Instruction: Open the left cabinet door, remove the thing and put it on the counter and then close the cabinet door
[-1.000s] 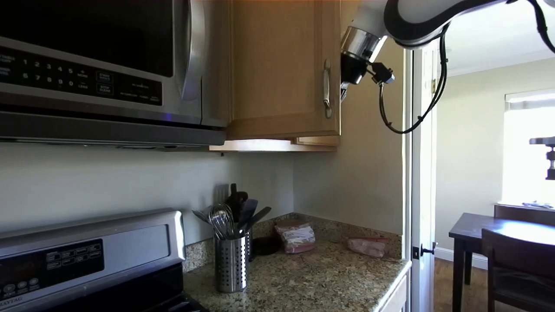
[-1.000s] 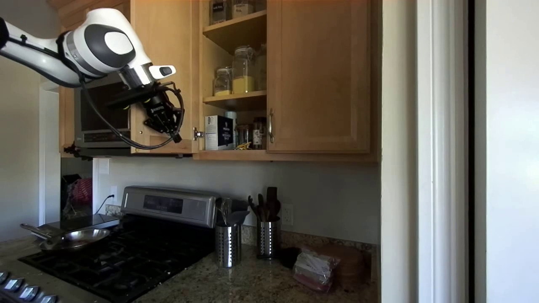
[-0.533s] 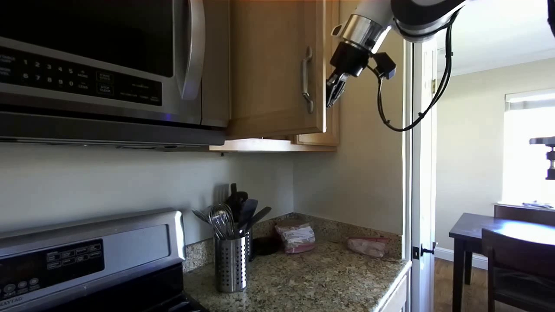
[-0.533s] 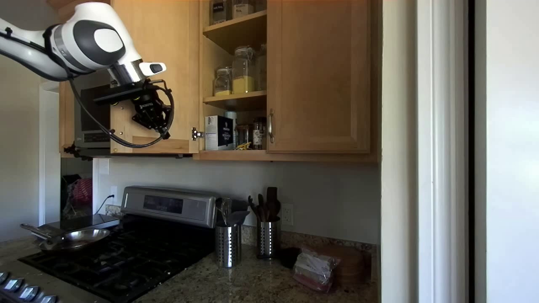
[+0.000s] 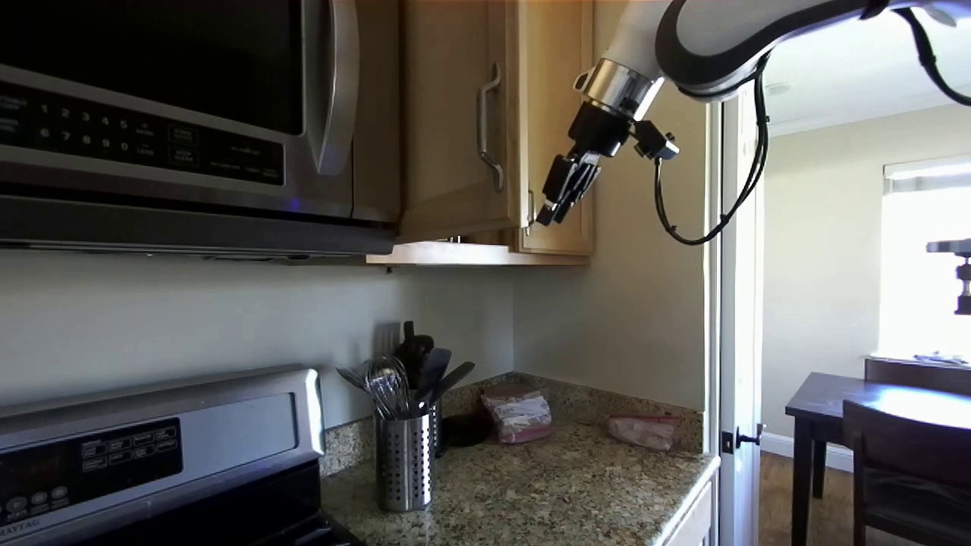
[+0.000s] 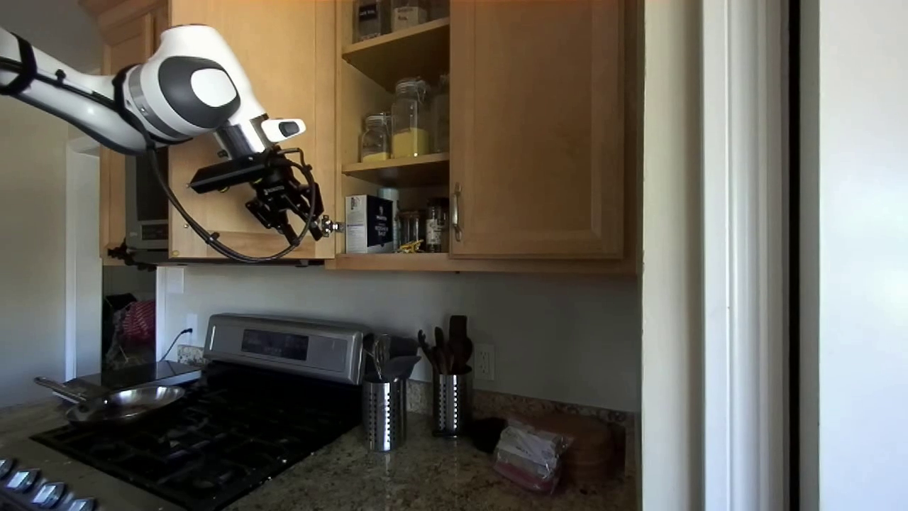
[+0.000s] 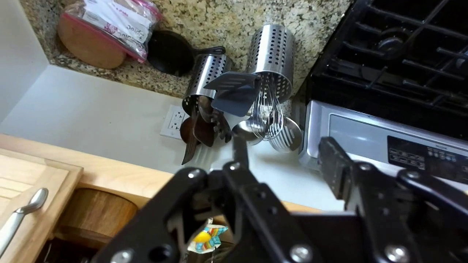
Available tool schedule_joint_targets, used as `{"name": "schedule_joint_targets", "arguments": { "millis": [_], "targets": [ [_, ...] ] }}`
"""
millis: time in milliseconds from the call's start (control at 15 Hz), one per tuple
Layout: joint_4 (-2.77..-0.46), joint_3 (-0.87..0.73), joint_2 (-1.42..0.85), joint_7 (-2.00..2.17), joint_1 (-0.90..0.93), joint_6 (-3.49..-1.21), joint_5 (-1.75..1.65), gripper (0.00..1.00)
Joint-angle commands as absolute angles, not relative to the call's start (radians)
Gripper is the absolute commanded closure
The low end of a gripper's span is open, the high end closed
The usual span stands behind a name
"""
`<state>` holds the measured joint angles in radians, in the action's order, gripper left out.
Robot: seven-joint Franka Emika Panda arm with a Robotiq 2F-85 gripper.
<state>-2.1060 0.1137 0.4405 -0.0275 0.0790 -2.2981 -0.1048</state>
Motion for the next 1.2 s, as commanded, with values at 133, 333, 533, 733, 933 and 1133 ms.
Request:
{"name": "schedule_joint_targets", "arguments": {
  "millis": [133,333,533,733,933,1133],
  "targets": [
    [-2.014,0.105,0.329,-0.023,0.057,-2.376,-0.118,0.02],
    [-1.927,0.096,0.242,-0.041,0.050,-2.378,-0.124,0.00],
    [-1.835,0.085,0.152,-0.052,0.046,-2.372,-0.120,0.00],
    [-1.719,0.064,0.032,-0.082,0.045,-2.377,-0.096,0.00],
    [-1.591,0.049,-0.080,-0.121,0.041,-2.361,-0.050,0.00],
    [-1.453,0.045,-0.188,-0.158,0.026,-2.344,0.003,0.00]
  ]
}}
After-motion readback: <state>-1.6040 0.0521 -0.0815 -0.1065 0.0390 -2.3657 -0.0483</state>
